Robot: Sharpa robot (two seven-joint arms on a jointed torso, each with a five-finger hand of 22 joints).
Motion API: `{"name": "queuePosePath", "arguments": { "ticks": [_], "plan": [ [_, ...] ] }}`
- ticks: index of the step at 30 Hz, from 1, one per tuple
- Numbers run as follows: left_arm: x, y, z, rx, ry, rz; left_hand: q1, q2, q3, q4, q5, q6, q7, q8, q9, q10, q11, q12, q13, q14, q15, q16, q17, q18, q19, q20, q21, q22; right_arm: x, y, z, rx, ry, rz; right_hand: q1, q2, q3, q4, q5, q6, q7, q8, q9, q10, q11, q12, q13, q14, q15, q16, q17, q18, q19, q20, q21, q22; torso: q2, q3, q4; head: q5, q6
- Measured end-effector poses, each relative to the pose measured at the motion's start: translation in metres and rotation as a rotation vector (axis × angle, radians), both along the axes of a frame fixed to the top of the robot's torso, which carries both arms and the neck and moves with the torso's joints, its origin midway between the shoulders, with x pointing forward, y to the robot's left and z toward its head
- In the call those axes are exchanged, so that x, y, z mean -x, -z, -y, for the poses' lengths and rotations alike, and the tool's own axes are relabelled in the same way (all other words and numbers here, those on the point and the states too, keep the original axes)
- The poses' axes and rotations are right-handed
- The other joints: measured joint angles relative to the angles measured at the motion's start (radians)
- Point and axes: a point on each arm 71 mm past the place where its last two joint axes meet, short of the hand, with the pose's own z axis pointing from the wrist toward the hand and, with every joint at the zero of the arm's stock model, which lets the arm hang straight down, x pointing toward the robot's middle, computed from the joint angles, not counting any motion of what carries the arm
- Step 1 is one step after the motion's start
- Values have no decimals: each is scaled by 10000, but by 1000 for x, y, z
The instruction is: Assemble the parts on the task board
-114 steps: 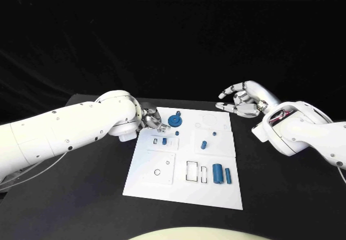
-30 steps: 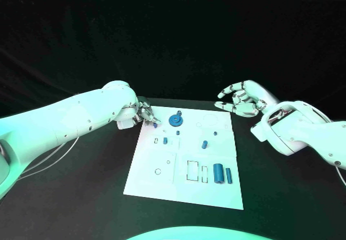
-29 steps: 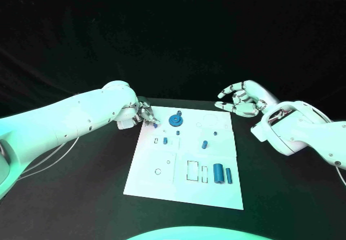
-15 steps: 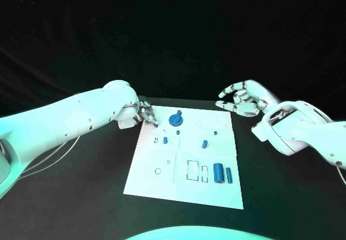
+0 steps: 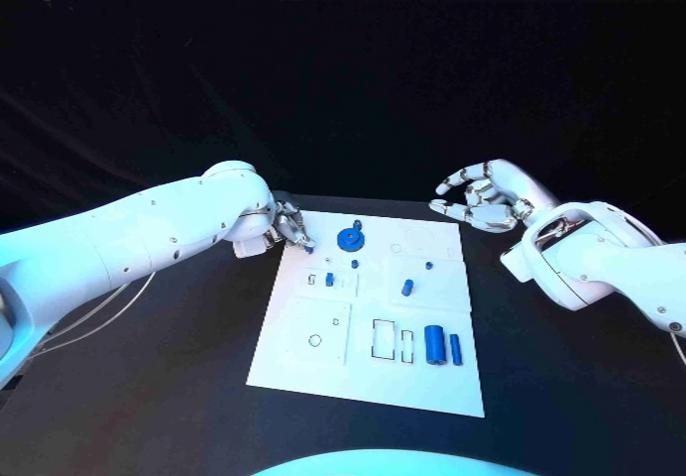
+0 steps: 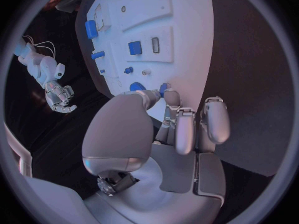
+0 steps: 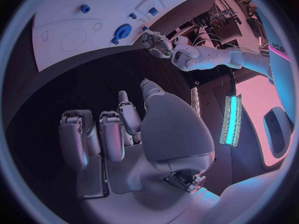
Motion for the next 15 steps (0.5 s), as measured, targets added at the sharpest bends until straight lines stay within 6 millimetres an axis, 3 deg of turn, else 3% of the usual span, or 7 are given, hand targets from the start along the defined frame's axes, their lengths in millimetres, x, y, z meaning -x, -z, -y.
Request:
{"name": "queuePosePath", "arguments": {
  "ticks": [2,4,6,15],
  "plan": [
    [2,-1,-2,170,-100,-24,-363,-177,54,52,650,65,-11,120,2,180,-38,149,145,23,-23,72,0,-2,142,-38,81,135,0,0,0,1,9,1,0,0,0,0,0,0,0,0,0,0,0,0,0,0,0,0,0,1,0,0,0,0,-4,7,1,3,18],
    [5,-1,-4,363,-188,-68,-626,-212,176,-71,928,96,-21,176,19,236,-91,183,198,2,-72,72,0,-2,176,-71,105,198,0,0,0,1,14,-1,-40,40,0,0,0,0,0,0,0,0,0,0,0,0,0,-39,-1,0,-1,1,0,-1,-13,10,6,5,24],
    [9,-2,-6,581,-278,-119,-708,-227,248,-142,996,113,-37,178,445,268,-122,183,214,1,-72,72,0,-1,175,-71,105,228,-1,0,0,3,22,-7,-40,40,0,0,0,0,0,0,0,0,0,0,0,0,0,-39,-1,0,-1,1,-37,-1,-22,12,7,12,36],
    [27,-7,-5,1138,-261,-123,-826,-217,257,-152,1072,129,-53,267,533,337,-122,267,264,1,-71,71,0,-2,210,-106,144,239,-1,1,0,18,56,-39,-80,-1,0,0,0,0,0,40,0,0,0,0,0,0,0,-39,-2,0,-2,2,-37,-2,-28,7,24,36,60]
  ]
}}
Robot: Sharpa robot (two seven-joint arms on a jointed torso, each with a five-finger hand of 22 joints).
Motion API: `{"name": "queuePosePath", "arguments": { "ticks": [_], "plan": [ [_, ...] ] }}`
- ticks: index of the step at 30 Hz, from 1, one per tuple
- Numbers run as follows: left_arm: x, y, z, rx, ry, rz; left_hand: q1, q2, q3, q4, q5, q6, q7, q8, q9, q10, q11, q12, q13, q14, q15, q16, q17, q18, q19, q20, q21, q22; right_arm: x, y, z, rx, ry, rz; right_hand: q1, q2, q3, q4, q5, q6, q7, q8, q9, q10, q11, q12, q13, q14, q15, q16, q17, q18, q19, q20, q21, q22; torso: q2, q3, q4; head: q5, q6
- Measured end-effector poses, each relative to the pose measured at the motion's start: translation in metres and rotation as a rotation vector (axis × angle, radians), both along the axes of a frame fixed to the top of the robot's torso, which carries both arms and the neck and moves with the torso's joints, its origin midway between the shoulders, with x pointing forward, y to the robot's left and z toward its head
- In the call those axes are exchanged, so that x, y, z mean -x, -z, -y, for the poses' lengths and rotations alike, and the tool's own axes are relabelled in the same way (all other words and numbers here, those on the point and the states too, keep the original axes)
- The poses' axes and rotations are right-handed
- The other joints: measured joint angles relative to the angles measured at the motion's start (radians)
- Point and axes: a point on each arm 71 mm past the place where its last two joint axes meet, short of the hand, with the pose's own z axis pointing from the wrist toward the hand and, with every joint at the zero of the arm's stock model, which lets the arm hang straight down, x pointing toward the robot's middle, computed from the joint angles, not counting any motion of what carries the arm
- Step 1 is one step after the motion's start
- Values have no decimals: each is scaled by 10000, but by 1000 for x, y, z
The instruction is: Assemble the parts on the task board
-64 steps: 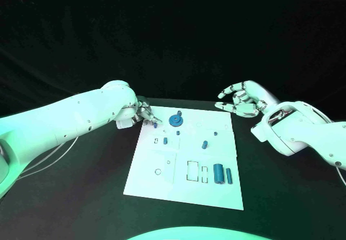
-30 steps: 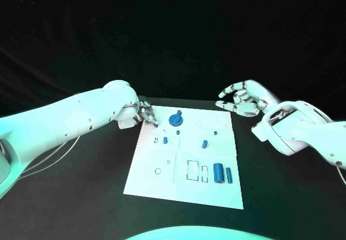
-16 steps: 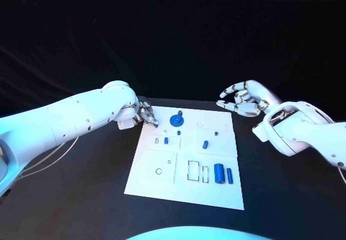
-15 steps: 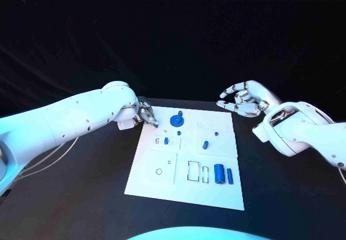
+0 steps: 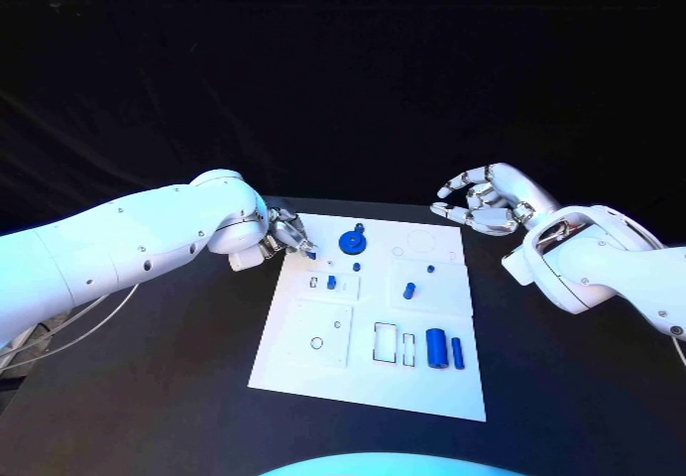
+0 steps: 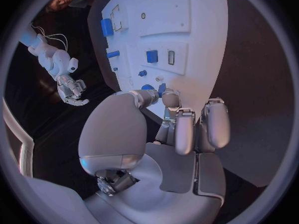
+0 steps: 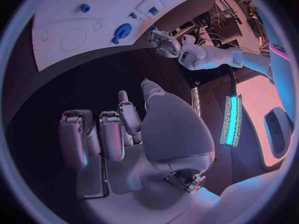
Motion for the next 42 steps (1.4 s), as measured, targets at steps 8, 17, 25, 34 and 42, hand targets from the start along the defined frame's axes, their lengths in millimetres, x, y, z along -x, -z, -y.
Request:
{"name": "queuePosePath", "arguments": {
  "ticks": [8,17,25,34,42],
  "plan": [
    [16,2,2,-2,270,184,-157,-52,0,0,118,73,-70,56,121,73,-4,61,76,36,-35,0,0,1,36,-36,0,-1,0,2,-1,9,-14,-55,0,0,0,0,57,0,0,0,0,0,0,0,0,0,0,0,0,0,-1,0,0,-1,11,-6,-1,72,1],
    [26,11,3,-567,792,556,-212,-107,-29,-30,177,95,-88,58,120,108,-39,112,139,35,-35,37,0,0,107,-35,39,-2,1,5,-1,46,-3,-107,0,0,0,0,97,0,0,0,0,0,0,0,0,38,-37,0,1,0,-1,1,-36,7,-17,-7,30,82,-21],
    [28,13,5,-1001,1176,752,-224,-119,-29,-30,177,109,-73,58,119,143,-4,112,163,-1,-71,36,0,0,107,-35,39,-3,1,7,-2,70,8,-146,1,0,0,0,97,0,0,0,0,0,0,0,0,38,-37,0,7,0,-1,1,-39,6,-15,-12,-3,143,11],
    [31,17,9,-1209,1463,727,-250,-145,-29,-30,177,127,-86,58,116,177,-38,150,184,-2,-70,36,0,0,107,-35,39,-4,1,8,-2,90,16,-170,1,0,0,0,134,0,0,-1,0,0,0,0,0,37,-37,0,6,0,-1,2,-38,5,-1,-4,-5,109,-1],
    [31,18,12,-1314,1620,695,-250,-145,-29,-30,235,146,-100,57,109,177,-38,150,188,-2,-70,80,0,1,107,-35,39,-4,1,8,-2,97,15,-176,1,0,29,-29,134,0,0,-1,0,0,0,0,0,37,-37,0,5,0,-2,2,-39,3,8,0,-5,91,-26]
  ]
}}
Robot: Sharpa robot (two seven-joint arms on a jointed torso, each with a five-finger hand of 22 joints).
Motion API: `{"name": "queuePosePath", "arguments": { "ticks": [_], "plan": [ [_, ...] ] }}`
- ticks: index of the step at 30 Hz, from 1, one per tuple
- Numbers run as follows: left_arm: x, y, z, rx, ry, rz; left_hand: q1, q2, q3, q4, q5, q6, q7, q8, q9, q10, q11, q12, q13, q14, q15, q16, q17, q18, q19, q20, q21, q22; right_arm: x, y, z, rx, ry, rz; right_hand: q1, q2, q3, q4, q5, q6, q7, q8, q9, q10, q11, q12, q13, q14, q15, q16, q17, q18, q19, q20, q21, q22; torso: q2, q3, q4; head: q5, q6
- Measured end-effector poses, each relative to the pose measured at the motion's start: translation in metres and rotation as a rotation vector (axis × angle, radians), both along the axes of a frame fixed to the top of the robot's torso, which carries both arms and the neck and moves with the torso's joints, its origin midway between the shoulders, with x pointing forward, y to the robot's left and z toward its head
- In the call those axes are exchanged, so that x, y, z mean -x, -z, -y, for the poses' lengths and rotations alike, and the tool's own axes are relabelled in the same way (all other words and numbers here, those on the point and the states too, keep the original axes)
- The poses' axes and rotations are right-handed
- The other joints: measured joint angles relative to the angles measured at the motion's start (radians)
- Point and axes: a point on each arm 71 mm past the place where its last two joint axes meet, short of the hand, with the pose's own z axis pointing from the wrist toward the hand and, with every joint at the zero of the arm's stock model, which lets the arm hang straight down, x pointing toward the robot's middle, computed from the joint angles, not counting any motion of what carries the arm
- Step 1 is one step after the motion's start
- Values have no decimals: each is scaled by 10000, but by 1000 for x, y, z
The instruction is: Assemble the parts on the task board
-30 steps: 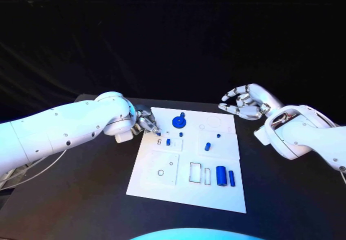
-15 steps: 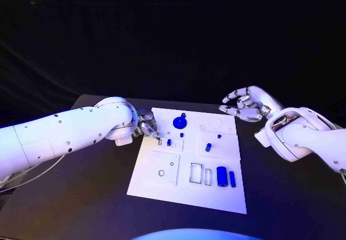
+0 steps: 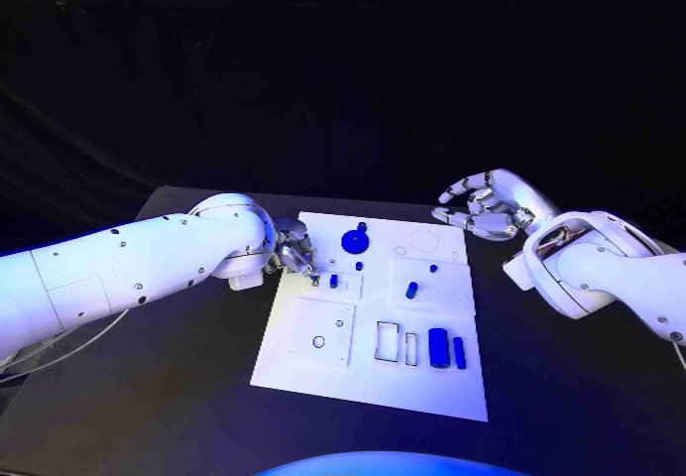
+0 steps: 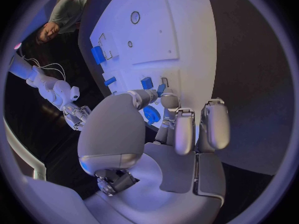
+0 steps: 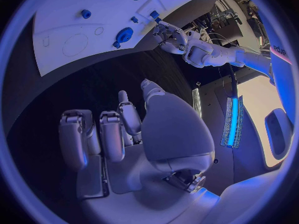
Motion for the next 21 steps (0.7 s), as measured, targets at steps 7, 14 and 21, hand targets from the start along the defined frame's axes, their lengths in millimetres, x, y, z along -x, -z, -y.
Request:
{"name": "queuePosePath", "arguments": {
  "ticks": [7,14,21],
  "plan": [
    [0,1,1,-77,79,-59,-27,-27,0,0,0,0,1,1,-6,0,0,0,-1,0,0,3,0,0,0,0,0,-1,0,0,0,7,4,-6,0,0,0,0,60,0,0,0,0,0,0,0,0,0,0,0,-1,0,0,0,0,-1,2,-6,0,-4,-16],
    [0,1,3,-115,133,-90,-40,-40,0,0,0,-1,2,47,-9,-1,0,0,-1,0,0,3,0,0,0,0,0,-1,0,0,-1,9,-3,-12,0,0,0,0,60,0,0,0,0,0,0,0,0,0,0,0,-1,0,0,0,0,-2,1,-6,5,-12,-49],
    [0,2,3,-141,162,-119,-117,-114,564,-564,-26,10,17,46,-40,0,3,-1,13,0,1,3,0,0,0,0,0,-2,0,1,-1,12,-3,-17,0,0,-1,1,60,0,0,0,0,0,0,0,0,0,0,0,-2,0,0,0,0,-3,1,-9,1,6,-50]
  ]
}}
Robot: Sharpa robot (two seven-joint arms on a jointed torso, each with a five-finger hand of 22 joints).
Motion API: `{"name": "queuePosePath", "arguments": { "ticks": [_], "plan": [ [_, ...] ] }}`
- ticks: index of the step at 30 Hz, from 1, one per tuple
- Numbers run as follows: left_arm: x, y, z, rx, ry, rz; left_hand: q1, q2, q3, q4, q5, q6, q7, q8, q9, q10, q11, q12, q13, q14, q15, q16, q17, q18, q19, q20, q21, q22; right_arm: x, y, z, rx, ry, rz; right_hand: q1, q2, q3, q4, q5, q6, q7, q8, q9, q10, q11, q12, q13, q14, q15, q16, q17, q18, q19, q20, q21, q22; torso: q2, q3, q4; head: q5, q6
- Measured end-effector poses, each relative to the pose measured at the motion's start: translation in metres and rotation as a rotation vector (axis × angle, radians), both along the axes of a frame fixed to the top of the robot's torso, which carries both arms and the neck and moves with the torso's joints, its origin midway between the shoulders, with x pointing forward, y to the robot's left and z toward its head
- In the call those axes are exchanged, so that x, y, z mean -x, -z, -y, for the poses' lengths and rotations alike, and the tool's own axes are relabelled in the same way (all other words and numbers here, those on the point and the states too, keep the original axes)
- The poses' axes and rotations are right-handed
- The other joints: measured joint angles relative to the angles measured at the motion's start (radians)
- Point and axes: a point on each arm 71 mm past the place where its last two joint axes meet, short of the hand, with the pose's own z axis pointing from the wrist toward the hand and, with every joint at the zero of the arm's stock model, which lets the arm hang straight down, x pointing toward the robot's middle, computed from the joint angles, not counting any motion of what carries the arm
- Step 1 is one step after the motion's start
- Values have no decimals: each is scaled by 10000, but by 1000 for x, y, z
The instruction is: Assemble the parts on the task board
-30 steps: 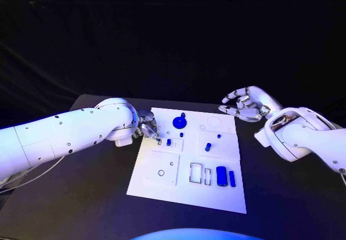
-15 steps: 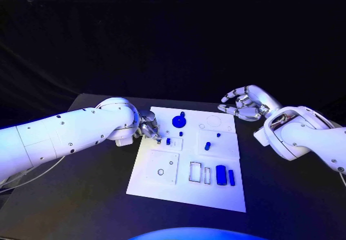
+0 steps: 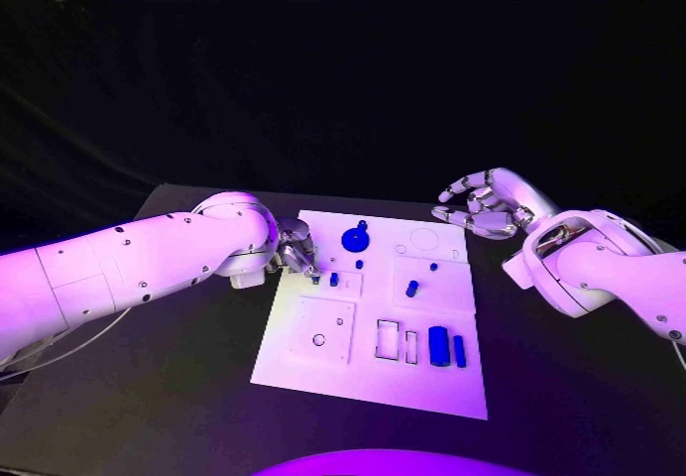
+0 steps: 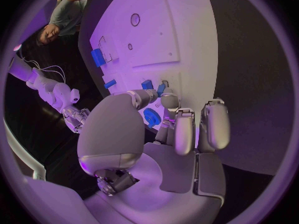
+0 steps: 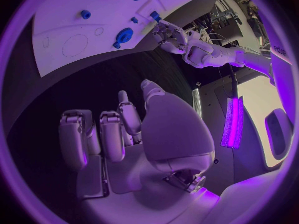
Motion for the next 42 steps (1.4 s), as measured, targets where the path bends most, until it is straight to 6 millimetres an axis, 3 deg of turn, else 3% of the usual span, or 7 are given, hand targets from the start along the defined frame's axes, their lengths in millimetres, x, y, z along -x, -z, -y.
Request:
{"name": "queuePosePath", "arguments": {
  "ticks": [42],
  "plan": [
    [-1,2,-1,-158,113,-180,7,7,-28,-27,23,27,12,-45,3,55,-21,36,65,0,1,35,0,0,-1,0,0,-2,0,0,1,7,9,-8,0,0,68,14,0,0,0,0,-11,0,0,0,0,0,0,0,-3,0,-1,1,0,4,-6,10,3,13,-83]
  ]
}}
